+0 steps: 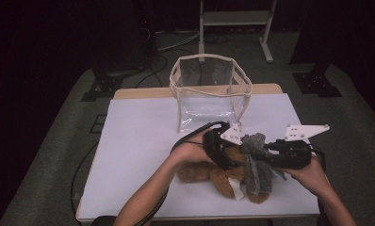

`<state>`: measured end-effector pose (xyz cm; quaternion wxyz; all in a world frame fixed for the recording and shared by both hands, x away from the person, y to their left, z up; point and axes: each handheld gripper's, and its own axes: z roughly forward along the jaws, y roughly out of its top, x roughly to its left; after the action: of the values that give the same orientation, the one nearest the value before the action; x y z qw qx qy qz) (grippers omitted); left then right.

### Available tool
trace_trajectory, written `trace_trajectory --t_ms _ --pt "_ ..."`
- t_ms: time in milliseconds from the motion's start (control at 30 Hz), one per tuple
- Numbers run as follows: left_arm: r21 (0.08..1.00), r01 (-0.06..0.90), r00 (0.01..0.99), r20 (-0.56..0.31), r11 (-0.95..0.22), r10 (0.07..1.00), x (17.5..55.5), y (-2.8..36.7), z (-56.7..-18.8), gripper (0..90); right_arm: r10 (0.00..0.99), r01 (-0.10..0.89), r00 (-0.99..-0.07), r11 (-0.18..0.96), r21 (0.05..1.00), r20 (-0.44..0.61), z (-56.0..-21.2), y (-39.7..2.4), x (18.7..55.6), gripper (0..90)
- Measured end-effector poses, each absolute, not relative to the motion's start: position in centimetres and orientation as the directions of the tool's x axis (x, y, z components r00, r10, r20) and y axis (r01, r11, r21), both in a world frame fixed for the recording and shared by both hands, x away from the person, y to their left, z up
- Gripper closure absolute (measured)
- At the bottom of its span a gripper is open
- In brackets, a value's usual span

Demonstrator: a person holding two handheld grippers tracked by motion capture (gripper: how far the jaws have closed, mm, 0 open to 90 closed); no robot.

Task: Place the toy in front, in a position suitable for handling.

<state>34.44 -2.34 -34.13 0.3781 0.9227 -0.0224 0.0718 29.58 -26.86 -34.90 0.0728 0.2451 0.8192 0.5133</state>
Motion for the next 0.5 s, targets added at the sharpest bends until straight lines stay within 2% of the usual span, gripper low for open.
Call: trace_trajectory --t_ms 200,500 --pt "0.742 -0.089 0.984 0.17 -0.665 0.058 34.2 1.4 -34.3 11.8 0.501 0.344 -0.854 0.346 0.873 0.138 -35.9 -26.7 30.1 66.0" --pt "0.786 -0.04 0.974 0.169 -0.617 0.152 34.0 7.7 -36.0 7.5 0.526 0.377 -0.836 0.342 0.861 0.157 -36.4 -27.1 30.5 66.1"
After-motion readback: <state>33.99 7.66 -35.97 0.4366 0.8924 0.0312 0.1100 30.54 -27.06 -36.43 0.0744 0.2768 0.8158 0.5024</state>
